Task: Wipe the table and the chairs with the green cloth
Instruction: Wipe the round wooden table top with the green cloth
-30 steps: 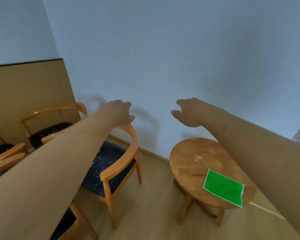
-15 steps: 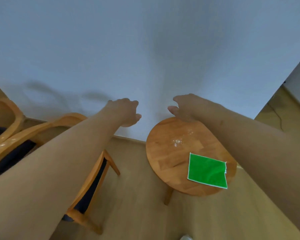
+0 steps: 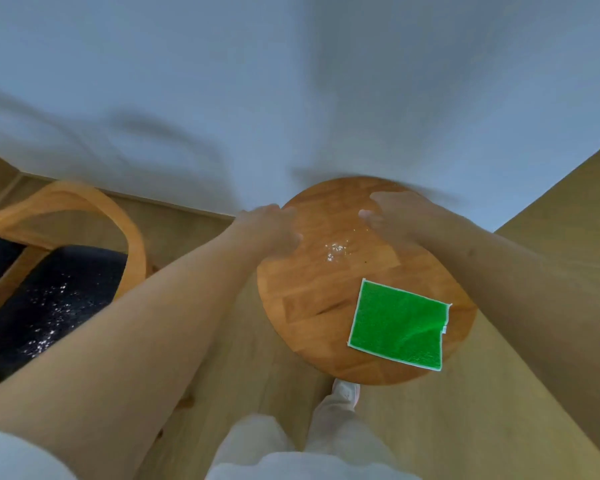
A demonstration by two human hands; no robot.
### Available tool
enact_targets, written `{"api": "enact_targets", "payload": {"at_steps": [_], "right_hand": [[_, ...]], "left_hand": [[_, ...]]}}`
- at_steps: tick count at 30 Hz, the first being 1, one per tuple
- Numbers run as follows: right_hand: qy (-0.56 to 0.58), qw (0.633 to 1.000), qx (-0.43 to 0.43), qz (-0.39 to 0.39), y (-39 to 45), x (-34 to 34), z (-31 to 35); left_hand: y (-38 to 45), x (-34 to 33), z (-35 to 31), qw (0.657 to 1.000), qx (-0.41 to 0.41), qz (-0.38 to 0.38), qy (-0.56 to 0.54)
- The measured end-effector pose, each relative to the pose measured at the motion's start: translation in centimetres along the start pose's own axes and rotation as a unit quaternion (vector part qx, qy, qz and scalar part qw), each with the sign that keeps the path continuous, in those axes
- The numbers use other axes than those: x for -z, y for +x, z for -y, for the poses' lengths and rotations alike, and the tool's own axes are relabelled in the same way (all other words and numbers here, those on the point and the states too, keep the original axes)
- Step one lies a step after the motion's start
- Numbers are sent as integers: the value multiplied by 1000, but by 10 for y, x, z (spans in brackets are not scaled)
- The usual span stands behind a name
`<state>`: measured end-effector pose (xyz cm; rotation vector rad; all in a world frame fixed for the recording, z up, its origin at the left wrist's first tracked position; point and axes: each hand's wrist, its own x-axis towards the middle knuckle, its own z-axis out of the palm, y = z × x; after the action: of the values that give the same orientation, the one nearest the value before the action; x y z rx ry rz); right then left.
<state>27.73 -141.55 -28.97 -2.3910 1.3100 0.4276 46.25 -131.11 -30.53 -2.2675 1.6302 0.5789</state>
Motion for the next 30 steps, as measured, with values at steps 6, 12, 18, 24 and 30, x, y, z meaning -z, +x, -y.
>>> {"api": "enact_targets", "payload": {"at_steps": [6, 12, 18, 24, 30], "right_hand": [[45, 996, -28, 75, 45, -79, -48], [105, 978, -153, 97, 61, -189, -88], [141, 944, -277, 107, 68, -261, -107], [223, 896, -361, 130, 67, -315, -110], [206, 910, -357, 52, 77, -351, -108]], "left_hand": [[65, -63, -52, 995, -48, 82, 15], [115, -142, -71, 990, -66, 127, 7], [148, -196, -66, 988, -48, 146, -17], [166, -230, -41, 989, 10, 134, -69], [187, -241, -2, 990, 62, 88, -93]]}}
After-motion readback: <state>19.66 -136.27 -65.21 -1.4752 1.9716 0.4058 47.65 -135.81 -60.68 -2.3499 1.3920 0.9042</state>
